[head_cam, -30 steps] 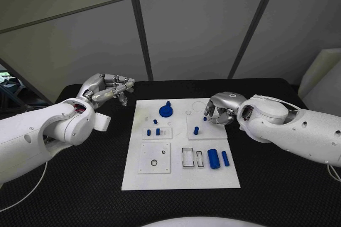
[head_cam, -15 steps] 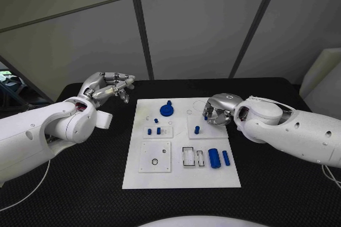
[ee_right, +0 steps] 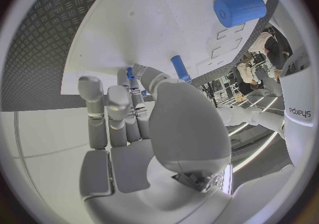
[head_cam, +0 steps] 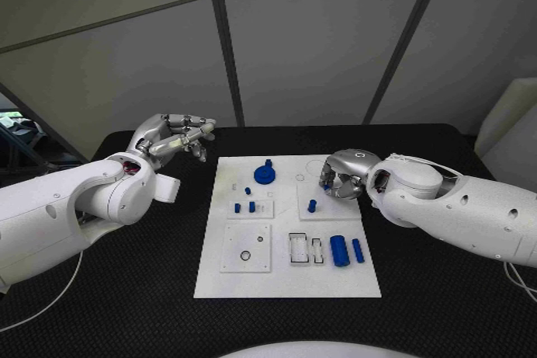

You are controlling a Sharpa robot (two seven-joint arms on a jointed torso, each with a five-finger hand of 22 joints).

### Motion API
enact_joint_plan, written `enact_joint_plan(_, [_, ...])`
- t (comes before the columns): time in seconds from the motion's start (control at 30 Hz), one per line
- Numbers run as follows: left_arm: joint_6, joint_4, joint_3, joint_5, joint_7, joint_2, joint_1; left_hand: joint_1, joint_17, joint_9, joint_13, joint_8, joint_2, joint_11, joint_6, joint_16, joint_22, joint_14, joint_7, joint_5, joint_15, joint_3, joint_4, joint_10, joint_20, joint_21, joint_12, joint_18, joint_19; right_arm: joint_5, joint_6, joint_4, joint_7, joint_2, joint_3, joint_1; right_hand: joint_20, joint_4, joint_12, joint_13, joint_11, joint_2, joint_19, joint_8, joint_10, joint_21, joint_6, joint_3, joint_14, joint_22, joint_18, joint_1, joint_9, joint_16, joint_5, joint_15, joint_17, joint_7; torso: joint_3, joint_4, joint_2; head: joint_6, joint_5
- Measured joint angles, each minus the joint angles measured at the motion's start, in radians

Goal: Assemble the parts on the task board

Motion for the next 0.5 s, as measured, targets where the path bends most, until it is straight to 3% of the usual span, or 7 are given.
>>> enact_joint_plan(0.2, [0.003, 0.000, 0.000, 0.001, 0.000, 0.002, 0.000, 0.000, 0.000, 0.000, 0.000, 0.000, 0.000, 0.000, 0.000, 0.000, -0.002, 0.000, 0.000, 0.000, 0.000, 0.000, 0.000, 0.000, 0.000, 0.000, 0.000, -0.002, 0.000, -0.001, 0.002, -0.006, 0.000, 0.006, 0.001, 0.000, -0.002, -0.011, 0.006, -0.003, -0.005, 0.012, 0.028, 0.010, 0.023, 0.051, 0.027, 0.017, 0.002, 0.063, 0.000, 0.004, 0.003, 0.076, -0.001, -0.002, 0.053, -0.009, -0.0006, 0.0000, 0.000, -0.003, 0.005])
enact_joint_plan(0.27, [0.004, 0.000, 0.000, 0.001, -0.001, 0.002, 0.000, 0.000, -0.001, 0.000, 0.000, 0.000, 0.000, 0.000, 0.000, 0.000, -0.003, 0.000, 0.000, 0.000, 0.000, 0.000, 0.000, 0.000, 0.000, 0.000, 0.005, -0.002, 0.000, -0.004, 0.002, -0.006, -0.001, 0.006, 0.001, 0.000, -0.006, -0.022, 0.009, -0.005, -0.007, 0.020, 0.045, 0.014, 0.030, 0.076, 0.038, 0.027, 0.000, 0.093, -0.016, 0.012, 0.004, 0.107, -0.003, -0.007, 0.075, -0.009, -0.0006, 0.0000, 0.000, -0.004, 0.006])
enact_joint_plan(0.3, [0.005, 0.000, 0.000, 0.001, -0.001, 0.002, 0.000, 0.004, -0.001, 0.000, 0.000, 0.000, 0.004, 0.000, 0.000, 0.000, -0.004, 0.000, 0.000, 0.000, 0.000, 0.000, 0.000, 0.000, 0.000, -0.001, 0.005, -0.065, 0.000, -0.006, 0.002, -0.006, -0.002, 0.007, 0.001, 0.000, -0.009, -0.028, 0.011, -0.005, -0.007, 0.023, 0.049, 0.015, 0.032, 0.088, 0.039, 0.034, 0.000, 0.108, -0.016, 0.015, 0.005, 0.119, -0.003, -0.007, 0.083, -0.011, -0.0006, 0.0000, 0.000, -0.005, 0.007])
enact_joint_plan(0.5, [0.007, -0.001, 0.000, 0.002, -0.002, 0.001, 0.000, 0.004, -0.001, 0.000, 0.001, 0.000, 0.004, 0.000, 0.000, 0.000, -0.004, 0.000, 0.000, 0.000, 0.000, 0.000, 0.000, 0.000, 0.000, -0.004, 0.005, -0.061, 0.000, -0.020, -0.003, 0.002, -0.012, 0.006, 0.001, -0.004, -0.006, -0.053, 0.011, -0.006, -0.005, 0.032, 0.063, 0.015, 0.041, 0.133, 0.044, 0.059, 0.000, 0.160, -0.015, 0.024, 0.005, 0.148, -0.009, -0.007, 0.098, -0.006, -0.0006, 0.0000, -0.001, -0.007, 0.007])
